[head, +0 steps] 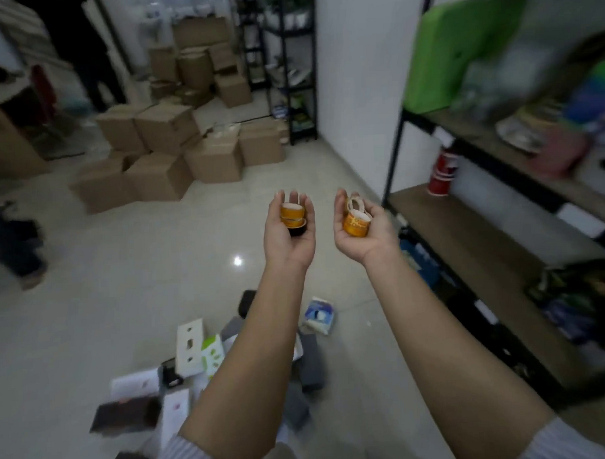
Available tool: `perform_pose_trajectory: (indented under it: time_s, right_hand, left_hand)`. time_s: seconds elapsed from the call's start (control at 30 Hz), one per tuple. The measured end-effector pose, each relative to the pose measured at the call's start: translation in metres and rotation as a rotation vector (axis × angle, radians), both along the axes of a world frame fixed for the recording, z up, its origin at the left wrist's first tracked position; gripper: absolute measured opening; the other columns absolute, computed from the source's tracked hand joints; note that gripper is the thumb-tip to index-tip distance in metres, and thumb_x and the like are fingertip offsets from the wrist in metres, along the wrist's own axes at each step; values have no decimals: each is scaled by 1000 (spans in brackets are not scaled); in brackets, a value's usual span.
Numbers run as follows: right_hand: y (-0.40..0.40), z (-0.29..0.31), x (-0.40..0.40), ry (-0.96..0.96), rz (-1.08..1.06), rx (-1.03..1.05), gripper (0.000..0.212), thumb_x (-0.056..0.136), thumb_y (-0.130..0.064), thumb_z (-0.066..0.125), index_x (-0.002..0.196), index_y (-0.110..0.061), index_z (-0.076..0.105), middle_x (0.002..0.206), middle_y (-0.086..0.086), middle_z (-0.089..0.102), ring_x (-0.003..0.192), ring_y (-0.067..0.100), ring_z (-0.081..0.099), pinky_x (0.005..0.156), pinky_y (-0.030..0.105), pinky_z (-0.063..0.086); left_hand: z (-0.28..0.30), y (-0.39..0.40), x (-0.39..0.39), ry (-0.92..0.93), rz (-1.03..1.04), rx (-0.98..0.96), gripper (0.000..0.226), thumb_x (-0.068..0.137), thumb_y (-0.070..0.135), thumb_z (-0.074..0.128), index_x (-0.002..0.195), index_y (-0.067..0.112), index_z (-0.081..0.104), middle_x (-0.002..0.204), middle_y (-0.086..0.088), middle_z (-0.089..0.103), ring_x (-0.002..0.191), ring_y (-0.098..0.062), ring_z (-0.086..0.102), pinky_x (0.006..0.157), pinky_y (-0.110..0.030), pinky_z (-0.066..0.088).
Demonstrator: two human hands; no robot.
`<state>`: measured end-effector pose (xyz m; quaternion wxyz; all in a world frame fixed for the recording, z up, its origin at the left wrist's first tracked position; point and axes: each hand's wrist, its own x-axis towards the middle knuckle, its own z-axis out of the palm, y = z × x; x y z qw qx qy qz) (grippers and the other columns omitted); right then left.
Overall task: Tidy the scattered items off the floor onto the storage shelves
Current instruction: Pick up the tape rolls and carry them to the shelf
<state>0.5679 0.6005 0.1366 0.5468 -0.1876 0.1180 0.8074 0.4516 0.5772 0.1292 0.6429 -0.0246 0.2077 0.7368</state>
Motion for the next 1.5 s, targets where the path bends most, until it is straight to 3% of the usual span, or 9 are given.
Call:
perform_pose_trajectory:
  time_s: [0.2, 0.33, 0.47, 0.6, 0.77, 0.9, 1.1, 1.27, 1.5]
  right_hand:
    - [20, 21, 157, -56, -234, 2, 21, 94, -13, 54, 107, 0, 63, 89, 20, 70, 81, 26, 70, 61, 32, 61]
    - [24, 44, 249, -96, -388, 14, 24, 97, -15, 49, 87, 2, 62, 82, 21, 69, 80, 27, 68, 70, 32, 60]
    - [29, 72, 330, -63, -513, 71, 28, 97, -21, 51, 99, 5, 62, 93, 19, 67, 87, 25, 68, 72, 32, 61]
    - [34, 97, 391, -99, -686, 62, 35, 98, -30, 55, 107, 3, 60, 111, 15, 65, 115, 23, 63, 81, 31, 58]
    - [40, 102, 445, -91, -874, 42, 40, 96, -30, 59, 122, -1, 56, 125, 18, 59, 112, 28, 62, 75, 38, 58]
    - [53, 99, 477, -61, -1013, 23, 34, 98, -30, 54, 120, -4, 54, 118, 20, 55, 110, 33, 56, 96, 41, 51]
    - [93, 87, 524, -55, -1279, 78, 35, 97, -36, 48, 124, -18, 61, 124, 14, 61, 113, 35, 57, 105, 46, 43]
    - [122, 67, 569, -65, -1415, 181, 48, 96, -46, 45, 135, -20, 55, 134, 15, 56, 122, 40, 52, 111, 57, 34]
    - [141, 64, 608, -75, -1562, 111, 69, 87, -63, 48, 141, -20, 49, 141, 16, 50, 126, 39, 47, 113, 56, 30]
  left_hand:
    - [21, 46, 156, -14, -193, 5, 10, 92, 19, 65, 92, 10, 62, 93, -8, 63, 97, -18, 63, 90, -31, 54]
    - [34, 72, 252, -10, -283, 33, 24, 93, 30, 64, 106, 11, 61, 109, -8, 63, 98, -20, 64, 85, -31, 55]
    - [52, 87, 338, -20, -432, 54, 27, 96, 32, 58, 111, 10, 59, 106, -11, 61, 96, -23, 61, 82, -35, 54]
    - [74, 97, 408, 2, -571, 108, 24, 96, 27, 54, 111, 9, 59, 97, -13, 63, 91, -24, 61, 86, -35, 52]
    - [91, 124, 475, -6, -694, 145, 17, 95, 22, 57, 106, 9, 56, 105, -15, 55, 106, -30, 55, 101, -44, 47]
    - [96, 150, 525, 2, -821, 120, 20, 95, 25, 57, 108, 10, 58, 115, -16, 56, 115, -32, 53, 105, -46, 43]
    - [92, 189, 595, 50, -1066, 124, 36, 97, 34, 49, 120, 8, 60, 108, -18, 63, 98, -33, 59, 94, -43, 49]
    - [82, 220, 642, 96, -1256, 222, 47, 100, 40, 38, 135, 12, 54, 130, -19, 58, 115, -35, 54, 102, -46, 43]
    - [75, 235, 686, 137, -1396, 168, 39, 94, 48, 46, 99, 13, 62, 98, -16, 60, 89, -31, 57, 98, -42, 43]
